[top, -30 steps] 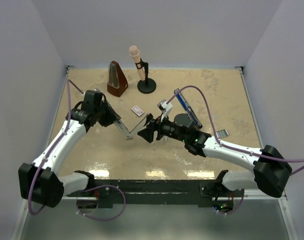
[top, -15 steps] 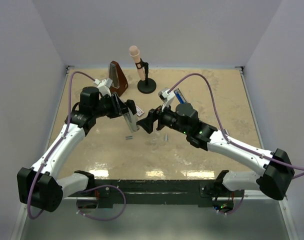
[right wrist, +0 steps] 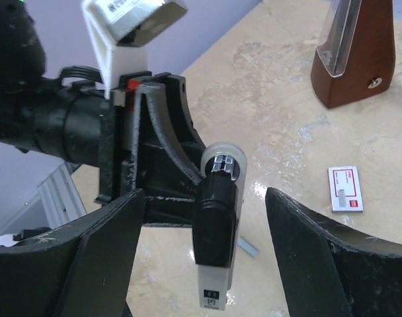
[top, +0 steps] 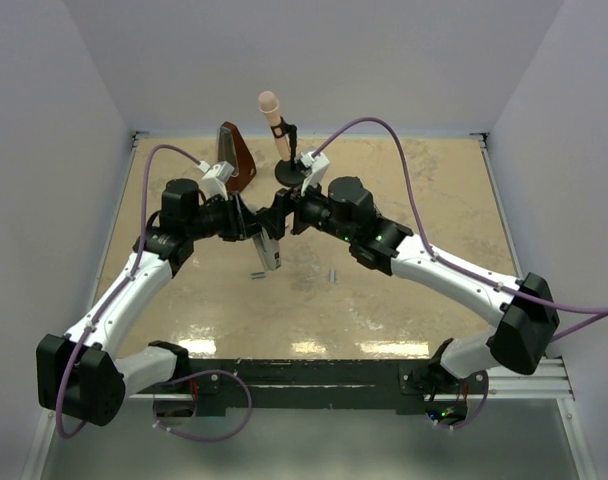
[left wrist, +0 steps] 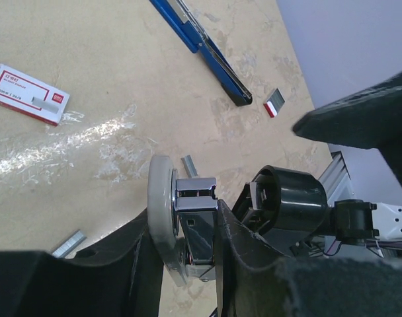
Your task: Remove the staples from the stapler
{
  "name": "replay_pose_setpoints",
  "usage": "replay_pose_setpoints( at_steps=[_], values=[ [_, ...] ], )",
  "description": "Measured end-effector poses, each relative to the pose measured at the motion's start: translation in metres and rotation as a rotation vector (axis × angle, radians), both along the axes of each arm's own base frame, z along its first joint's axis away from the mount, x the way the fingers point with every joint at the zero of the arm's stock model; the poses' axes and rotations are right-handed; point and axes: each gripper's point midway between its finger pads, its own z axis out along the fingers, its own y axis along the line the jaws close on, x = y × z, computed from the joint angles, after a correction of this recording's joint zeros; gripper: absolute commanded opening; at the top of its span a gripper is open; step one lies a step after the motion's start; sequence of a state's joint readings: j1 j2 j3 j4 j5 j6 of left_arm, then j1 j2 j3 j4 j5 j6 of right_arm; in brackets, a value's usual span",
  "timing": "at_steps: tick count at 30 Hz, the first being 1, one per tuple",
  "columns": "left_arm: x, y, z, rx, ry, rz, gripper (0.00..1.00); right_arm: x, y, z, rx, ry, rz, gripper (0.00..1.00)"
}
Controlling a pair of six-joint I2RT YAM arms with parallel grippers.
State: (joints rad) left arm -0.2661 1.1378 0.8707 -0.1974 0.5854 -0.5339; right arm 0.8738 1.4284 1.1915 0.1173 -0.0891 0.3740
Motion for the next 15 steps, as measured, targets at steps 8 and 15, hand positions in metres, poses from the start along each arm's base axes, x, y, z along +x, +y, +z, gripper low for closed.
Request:
replay_pose_setpoints(
  at_steps=[8,15],
  values=[
    [-0.001,-0.004,-0.001,-0.016,-0.019,-0.025,0.00,0.009,0.011,-0.033,-0.072,0.053,0.005,0.28],
    [0.009,0.009,-0.005,-0.028,0.015,0.057,0.00,0.008,0.002,-0.031,-0.083,0.035,-0.019,0.17]
  ],
)
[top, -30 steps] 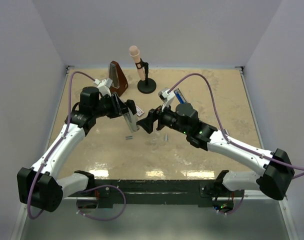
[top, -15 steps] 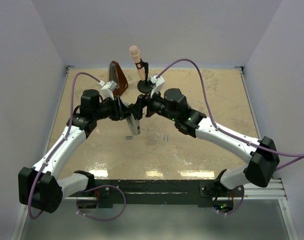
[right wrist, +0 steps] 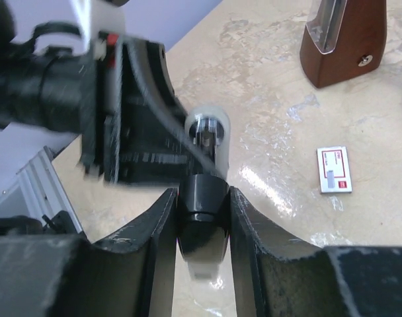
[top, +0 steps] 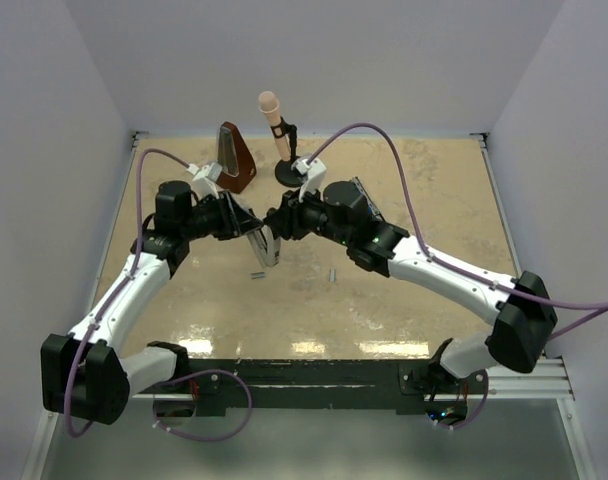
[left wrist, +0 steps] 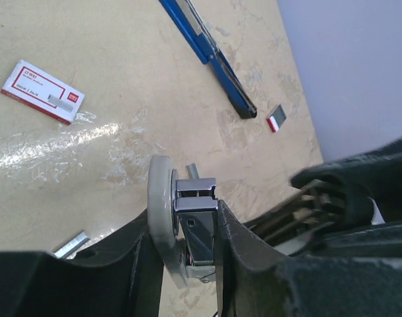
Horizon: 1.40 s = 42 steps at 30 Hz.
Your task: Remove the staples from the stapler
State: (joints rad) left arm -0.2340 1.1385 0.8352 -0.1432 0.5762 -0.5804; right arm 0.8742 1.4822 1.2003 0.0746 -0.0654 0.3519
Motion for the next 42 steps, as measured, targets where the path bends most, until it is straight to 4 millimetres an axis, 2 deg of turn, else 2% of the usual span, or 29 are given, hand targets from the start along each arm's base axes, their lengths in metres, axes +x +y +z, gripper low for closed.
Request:
replay_pose_setpoints(
  at_steps=[2,4,6,8,14,16,17,19,21,23,25,28,31,38,40,42],
  values=[
    [0.006,0.013,-0.003,-0.036,0.039,0.046,0.00,-0.007,-0.010,0.004,0.005,-0.019,-0.003,0.18],
    [0.016,0.035,-0.009,-0.100,0.089,0.121,0.00,-0.018,-0.024,0.003,0.004,-0.028,-0.004,0.21],
    [0.024,0.054,-0.012,-0.155,0.118,0.186,0.00,-0.033,-0.038,-0.007,-0.003,-0.020,0.006,0.25],
    [0.028,0.062,-0.012,-0.191,0.131,0.217,0.00,-0.046,-0.049,-0.023,0.003,-0.017,0.023,0.27],
    [0.030,0.060,-0.005,-0.272,0.156,0.243,0.00,-0.086,-0.076,-0.079,0.037,0.032,0.077,0.41],
    [0.032,0.058,0.003,-0.312,0.144,0.241,0.00,-0.092,-0.081,-0.097,0.036,0.068,0.073,0.46],
    [0.033,0.058,0.009,-0.337,0.126,0.243,0.00,-0.095,-0.084,-0.112,0.026,0.103,0.065,0.51],
    [0.032,0.057,0.022,-0.386,0.088,0.238,0.00,-0.100,-0.092,-0.143,-0.015,0.173,0.049,0.55],
    [0.028,0.056,0.032,-0.422,0.048,0.222,0.00,-0.101,-0.095,-0.162,-0.049,0.216,0.035,0.60],
    [0.024,0.054,0.039,-0.465,0.031,0.205,0.00,-0.100,-0.096,-0.170,-0.065,0.234,0.024,0.63],
    [0.016,0.051,0.043,-0.502,0.026,0.180,0.00,-0.097,-0.095,-0.171,-0.070,0.232,0.012,0.70],
    [0.010,0.048,0.044,-0.505,0.022,0.154,0.00,-0.091,-0.089,-0.160,-0.068,0.216,0.018,0.73],
    [0.010,0.053,0.048,-0.472,-0.007,0.172,0.00,-0.086,-0.083,-0.138,-0.063,0.188,0.025,0.73],
    [0.005,0.054,0.050,-0.381,-0.043,0.158,0.00,-0.066,-0.066,-0.024,0.087,-0.005,0.035,0.74],
    [0.005,0.054,0.046,-0.369,-0.035,0.158,0.00,-0.062,-0.061,-0.003,0.107,-0.039,0.039,0.73],
    [0.004,0.054,0.043,-0.362,-0.027,0.158,0.00,-0.057,-0.056,0.008,0.113,-0.057,0.041,0.71]
  ],
)
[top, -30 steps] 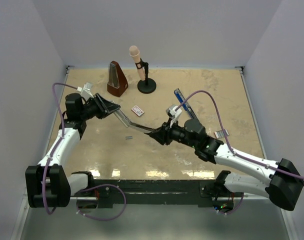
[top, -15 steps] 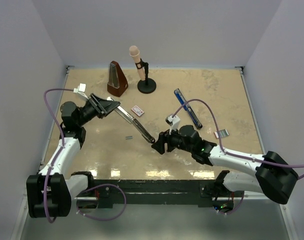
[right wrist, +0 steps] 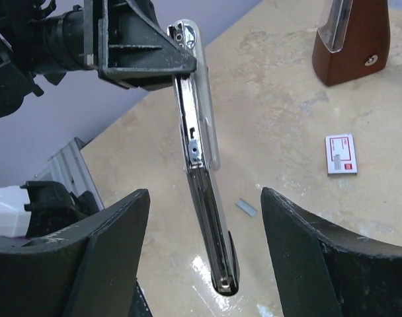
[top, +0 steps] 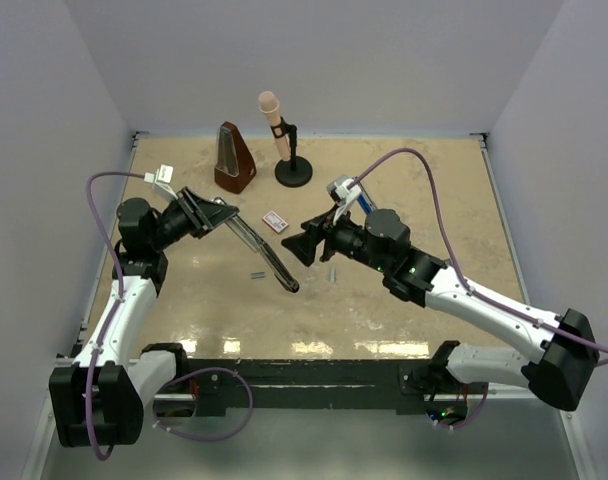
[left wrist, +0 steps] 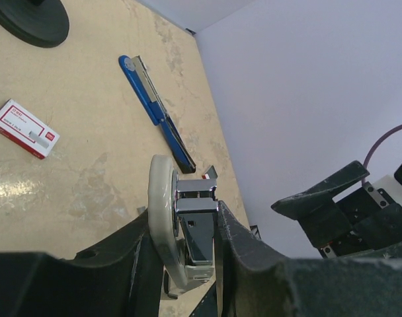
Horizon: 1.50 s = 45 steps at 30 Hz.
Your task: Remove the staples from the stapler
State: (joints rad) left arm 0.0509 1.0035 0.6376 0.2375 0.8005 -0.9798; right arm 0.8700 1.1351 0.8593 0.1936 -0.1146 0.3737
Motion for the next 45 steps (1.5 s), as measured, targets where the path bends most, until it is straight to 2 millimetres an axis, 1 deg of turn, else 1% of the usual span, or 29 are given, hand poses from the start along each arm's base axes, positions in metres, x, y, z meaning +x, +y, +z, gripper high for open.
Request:
replay_pose_setpoints(
  at_steps=[3,7,9,12,17,19,20,22,29,30,36,37,40,41,42,43,44,45],
  values=[
    [0.000,-0.001,-0.001,0.001,0.002,-0.002,0.00,0.010,0.011,0.003,-0.018,-0.006,0.003,0.70],
    [-0.003,-0.006,-0.001,0.000,0.008,-0.018,0.00,0.020,0.025,-0.004,-0.056,-0.002,0.010,0.70],
    [-0.005,-0.010,-0.003,0.000,0.015,-0.029,0.00,0.024,0.035,-0.008,-0.076,-0.003,0.021,0.70],
    [-0.007,-0.016,-0.003,0.001,0.018,-0.044,0.00,0.027,0.048,-0.015,-0.108,-0.008,0.029,0.69],
    [-0.011,-0.026,-0.003,-0.003,0.024,-0.074,0.00,0.020,0.065,-0.030,-0.168,-0.016,0.051,0.63],
    [-0.012,-0.028,-0.004,-0.003,0.026,-0.078,0.00,0.017,0.068,-0.036,-0.188,-0.018,0.053,0.59],
    [-0.012,-0.029,-0.004,-0.005,0.029,-0.080,0.00,0.016,0.069,-0.039,-0.200,-0.018,0.057,0.55],
    [-0.012,-0.030,-0.004,-0.006,0.032,-0.081,0.00,0.015,0.068,-0.042,-0.214,-0.023,0.052,0.51],
    [-0.012,-0.031,-0.006,-0.009,0.040,-0.085,0.00,0.020,0.065,-0.042,-0.237,-0.048,0.009,0.51],
    [-0.012,-0.031,-0.006,-0.012,0.043,-0.084,0.00,0.020,0.065,-0.043,-0.240,-0.050,0.007,0.50],
    [-0.012,-0.032,-0.005,-0.015,0.042,-0.085,0.00,0.019,0.070,-0.056,-0.273,-0.048,0.003,0.48],
    [-0.012,-0.032,-0.006,-0.015,0.045,-0.085,0.00,0.020,0.070,-0.057,-0.275,-0.048,0.001,0.39],
    [-0.011,-0.032,-0.006,-0.014,0.047,-0.083,0.00,0.019,0.070,-0.056,-0.279,-0.056,-0.001,0.19],
    [-0.010,-0.032,-0.007,-0.013,0.048,-0.078,0.00,0.020,0.070,-0.056,-0.282,-0.059,-0.010,0.08],
    [-0.010,-0.031,-0.008,-0.013,0.054,-0.074,0.02,0.021,0.069,-0.056,-0.288,-0.066,-0.017,0.04],
    [-0.010,-0.032,-0.009,-0.012,0.057,-0.077,0.09,0.021,0.069,-0.057,-0.291,-0.069,-0.022,0.00],
    [-0.010,-0.032,-0.010,-0.010,0.057,-0.077,0.19,0.021,0.069,-0.057,-0.294,-0.071,-0.027,0.00],
    [-0.009,-0.032,-0.010,-0.009,0.058,-0.078,0.37,0.021,0.069,-0.057,-0.295,-0.072,-0.029,0.00]
  ],
)
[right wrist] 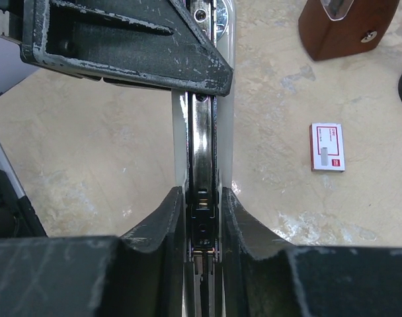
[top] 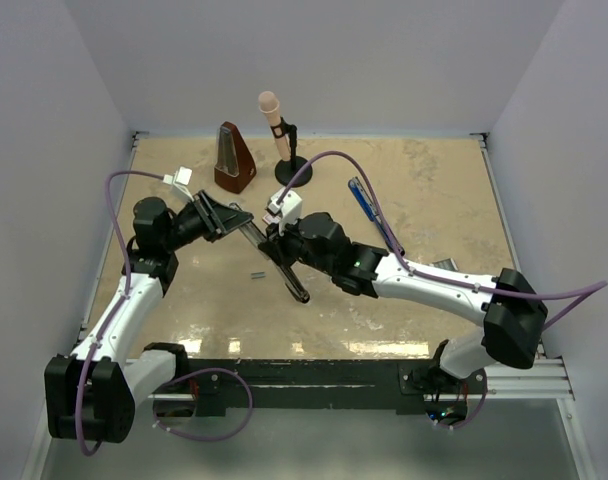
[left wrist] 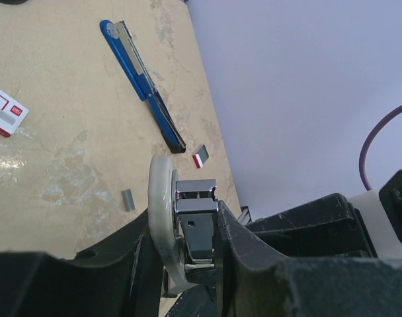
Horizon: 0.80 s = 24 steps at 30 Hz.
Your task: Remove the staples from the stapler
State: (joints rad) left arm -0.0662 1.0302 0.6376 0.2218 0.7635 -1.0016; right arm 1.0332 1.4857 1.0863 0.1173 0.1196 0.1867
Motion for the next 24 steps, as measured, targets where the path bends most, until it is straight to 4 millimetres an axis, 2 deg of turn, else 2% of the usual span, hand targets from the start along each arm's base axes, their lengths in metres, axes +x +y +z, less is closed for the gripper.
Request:
replay_pose_setpoints(
  at_steps=[3,5,6,10,12,18,21,24],
  values=[
    [0.000,0.000,-0.001,0.001,0.002,-0.005,0.57,0.000,-0.001,0.000,-0.003,-0.001,-0.007,0.00],
    [-0.003,-0.002,-0.001,0.001,-0.001,-0.023,0.62,0.002,-0.005,-0.006,-0.028,0.004,-0.029,0.00],
    [-0.003,-0.003,-0.001,0.005,-0.007,-0.028,0.70,0.004,-0.008,-0.008,-0.041,0.005,-0.042,0.00],
    [-0.003,-0.004,-0.002,0.027,-0.010,-0.050,0.89,0.018,-0.027,-0.020,-0.095,0.025,-0.094,0.00],
    [-0.003,-0.004,0.001,0.043,-0.025,-0.066,0.98,0.036,-0.048,-0.029,-0.133,0.045,-0.152,0.00],
    [0.004,-0.002,-0.003,0.147,-0.054,-0.094,1.00,0.103,-0.128,-0.046,-0.263,0.078,-0.372,0.00],
    [0.010,0.006,-0.013,0.250,-0.058,-0.074,1.00,0.145,-0.154,-0.055,-0.332,0.088,-0.456,0.00],
    [0.015,0.016,-0.026,0.356,-0.059,-0.021,0.98,0.179,-0.171,-0.079,-0.418,0.125,-0.491,0.00]
  ],
)
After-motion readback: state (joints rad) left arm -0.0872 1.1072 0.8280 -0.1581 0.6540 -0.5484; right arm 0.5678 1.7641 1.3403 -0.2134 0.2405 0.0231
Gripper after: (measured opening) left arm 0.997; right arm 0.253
